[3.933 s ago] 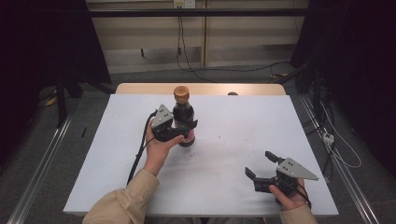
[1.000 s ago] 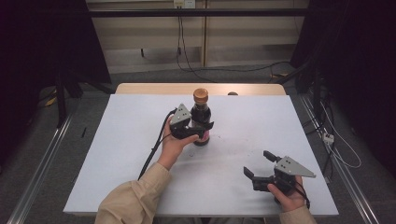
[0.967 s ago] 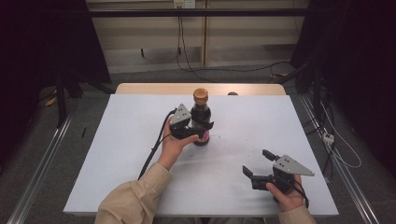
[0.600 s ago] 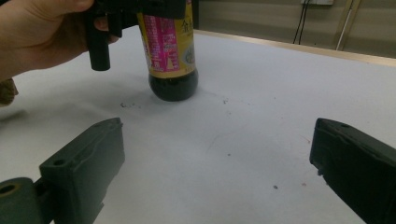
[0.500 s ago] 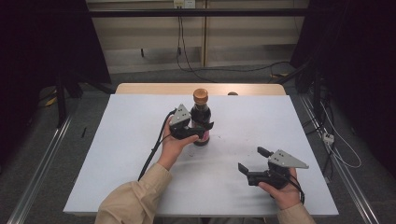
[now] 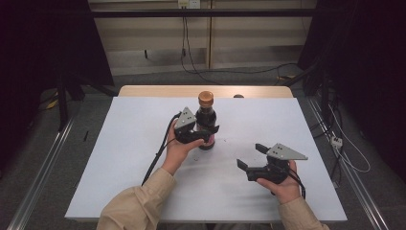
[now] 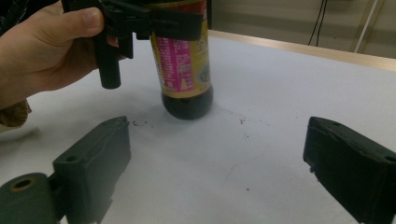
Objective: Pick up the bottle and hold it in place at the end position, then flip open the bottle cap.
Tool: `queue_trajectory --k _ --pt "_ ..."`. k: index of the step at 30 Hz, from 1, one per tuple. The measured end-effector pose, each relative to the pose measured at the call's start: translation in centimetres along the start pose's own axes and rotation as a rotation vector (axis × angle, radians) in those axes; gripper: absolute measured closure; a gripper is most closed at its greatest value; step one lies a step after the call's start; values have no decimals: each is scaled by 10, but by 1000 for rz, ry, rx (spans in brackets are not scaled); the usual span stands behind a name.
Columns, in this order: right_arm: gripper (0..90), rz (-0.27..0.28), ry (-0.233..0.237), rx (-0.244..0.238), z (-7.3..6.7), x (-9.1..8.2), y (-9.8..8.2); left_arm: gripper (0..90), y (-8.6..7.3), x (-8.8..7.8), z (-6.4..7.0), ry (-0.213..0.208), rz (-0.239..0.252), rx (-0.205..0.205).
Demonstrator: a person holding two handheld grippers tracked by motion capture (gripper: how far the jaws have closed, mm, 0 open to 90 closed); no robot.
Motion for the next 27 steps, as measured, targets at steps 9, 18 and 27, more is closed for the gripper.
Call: queue_trajectory --k 9,18,27 --pt "93 7 17 26 0 11 25 299 0 -1 0 -3 -4 -3" --pt "170 11 48 1 -6 15 53 299 0 0 0 8 -1 -4" --pt "349 12 74 -31 -14 23 75 299 0 -1 0 -6 -8 -2"
Point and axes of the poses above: each handheld gripper's, and its own axes: x roughly forward along the jaws, y roughly out of its top, z roughly to its right, the point moved 6 cm from there along x, roughly forward along the jaws, and after that the axes turned 8 degrees about -y, right-handed, at the moved point
